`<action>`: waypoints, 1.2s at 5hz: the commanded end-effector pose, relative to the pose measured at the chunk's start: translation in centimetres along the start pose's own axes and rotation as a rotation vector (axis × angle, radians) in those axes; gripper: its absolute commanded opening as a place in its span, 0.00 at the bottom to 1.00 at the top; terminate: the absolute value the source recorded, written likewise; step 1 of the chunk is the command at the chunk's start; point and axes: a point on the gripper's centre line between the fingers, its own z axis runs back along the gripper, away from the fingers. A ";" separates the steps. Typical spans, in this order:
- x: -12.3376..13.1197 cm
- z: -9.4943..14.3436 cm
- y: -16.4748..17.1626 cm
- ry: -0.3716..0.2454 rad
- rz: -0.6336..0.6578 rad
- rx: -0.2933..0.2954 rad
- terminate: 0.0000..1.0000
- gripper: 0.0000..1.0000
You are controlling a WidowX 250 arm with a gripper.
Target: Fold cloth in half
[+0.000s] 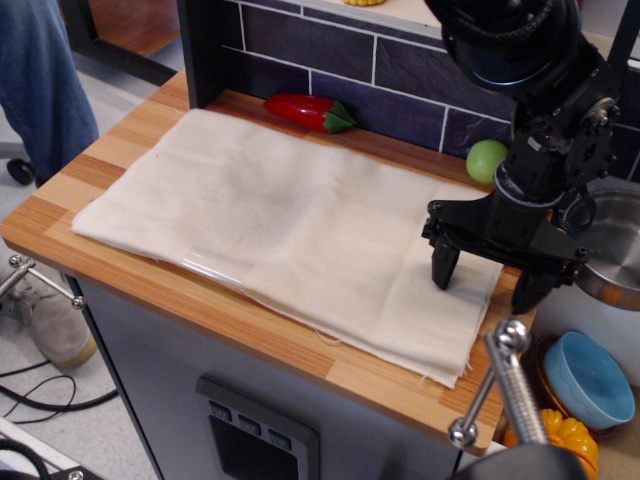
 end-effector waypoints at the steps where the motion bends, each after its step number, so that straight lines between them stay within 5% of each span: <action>1: -0.3 0.0 0.0 -0.063 -0.020 0.041 0.00 0.00; 3: -0.1 0.1 1.4 -0.049 -0.021 0.063 0.00 0.00; 6: 0.4 9.5 10.4 -0.065 0.062 -0.177 0.00 0.00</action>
